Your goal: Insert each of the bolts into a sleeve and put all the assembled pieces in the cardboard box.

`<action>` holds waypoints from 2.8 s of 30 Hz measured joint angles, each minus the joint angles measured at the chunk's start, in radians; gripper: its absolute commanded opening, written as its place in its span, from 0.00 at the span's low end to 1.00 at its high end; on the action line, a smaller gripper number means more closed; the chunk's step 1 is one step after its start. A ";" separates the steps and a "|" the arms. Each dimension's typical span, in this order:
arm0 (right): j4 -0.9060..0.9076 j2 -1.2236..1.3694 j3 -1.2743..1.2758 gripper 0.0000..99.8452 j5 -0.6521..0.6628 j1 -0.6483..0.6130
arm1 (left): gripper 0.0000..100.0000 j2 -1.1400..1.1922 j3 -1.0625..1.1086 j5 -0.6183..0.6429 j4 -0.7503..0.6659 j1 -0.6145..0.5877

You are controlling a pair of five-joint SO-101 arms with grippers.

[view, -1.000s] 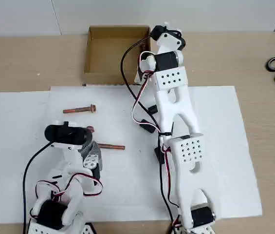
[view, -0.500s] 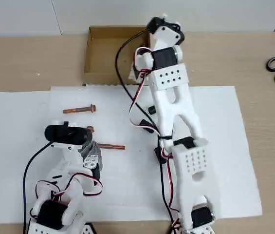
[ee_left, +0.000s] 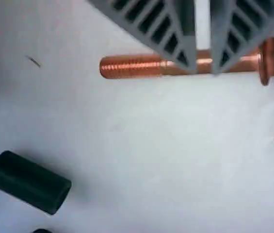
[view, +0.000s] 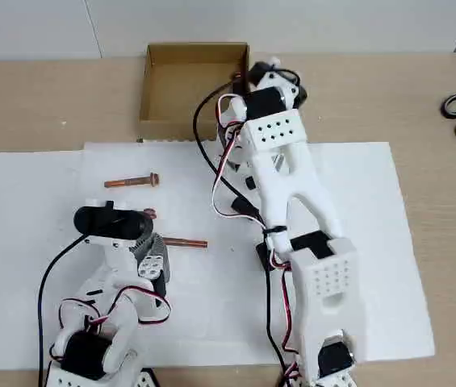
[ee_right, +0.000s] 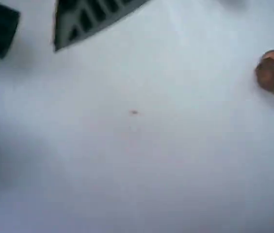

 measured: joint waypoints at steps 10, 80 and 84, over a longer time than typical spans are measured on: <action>-0.087 0.098 0.000 0.20 0.000 0.052 | 0.01 0.000 0.000 0.000 0.000 0.000; -0.012 0.031 -0.204 0.00 0.265 0.052 | 0.01 0.000 -0.075 0.000 -0.008 -0.103; -0.011 -0.063 -0.098 0.00 0.295 0.087 | 0.01 -0.002 -0.153 -0.046 -0.009 -0.150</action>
